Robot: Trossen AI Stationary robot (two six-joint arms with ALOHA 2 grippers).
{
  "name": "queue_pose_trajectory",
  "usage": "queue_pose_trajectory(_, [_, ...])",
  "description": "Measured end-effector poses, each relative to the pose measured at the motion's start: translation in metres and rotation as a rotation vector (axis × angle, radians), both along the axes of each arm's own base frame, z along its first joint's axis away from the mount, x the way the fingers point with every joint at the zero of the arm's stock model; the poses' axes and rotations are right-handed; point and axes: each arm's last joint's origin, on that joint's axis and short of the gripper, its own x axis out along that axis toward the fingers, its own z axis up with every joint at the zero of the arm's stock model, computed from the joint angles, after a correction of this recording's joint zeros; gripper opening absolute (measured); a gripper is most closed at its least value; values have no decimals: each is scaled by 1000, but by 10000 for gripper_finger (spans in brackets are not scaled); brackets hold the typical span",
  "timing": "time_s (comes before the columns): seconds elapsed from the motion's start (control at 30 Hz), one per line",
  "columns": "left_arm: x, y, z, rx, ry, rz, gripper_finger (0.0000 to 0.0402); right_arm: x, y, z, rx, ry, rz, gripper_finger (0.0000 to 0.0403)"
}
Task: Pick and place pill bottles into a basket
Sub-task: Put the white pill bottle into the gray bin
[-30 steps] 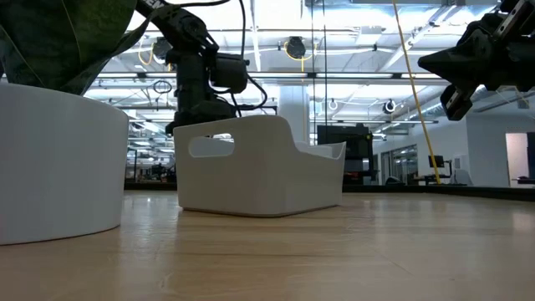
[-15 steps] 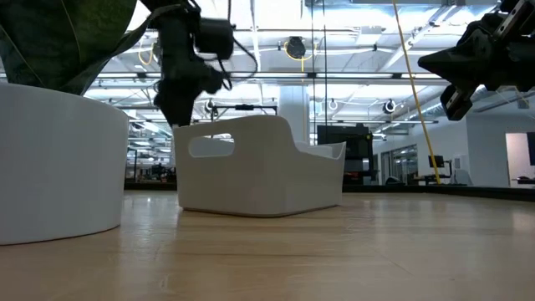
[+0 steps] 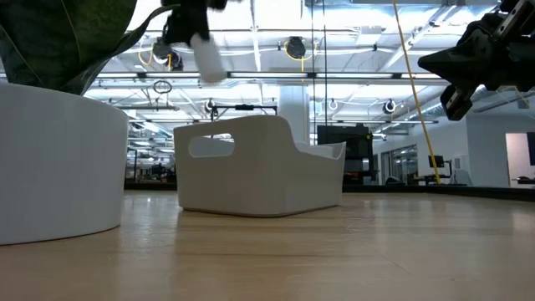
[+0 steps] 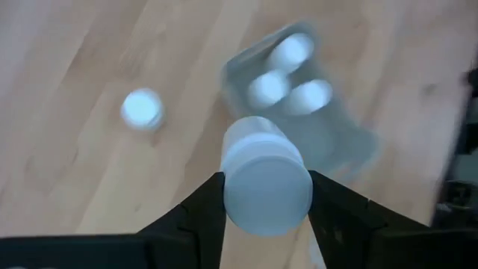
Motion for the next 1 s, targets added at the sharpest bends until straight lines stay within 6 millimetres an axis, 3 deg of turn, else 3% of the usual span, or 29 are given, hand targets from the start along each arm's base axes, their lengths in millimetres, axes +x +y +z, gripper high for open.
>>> queue_pose_trajectory(0.23, [9,-34,25,1,-98,-9,172,0,0,0,0,0,0,2])
queue_pose_trajectory(0.43, [30,-64,19,-31,-96,13,166,0,0,0,0,0,0,2])
queue_pose_trajectory(0.7, [73,-92,-13,-54,-9,35,169,0,0,0,0,0,0,4])
queue_pose_trajectory(1.0, [101,-110,-59,-43,117,61,172,0,0,0,0,0,0,2])
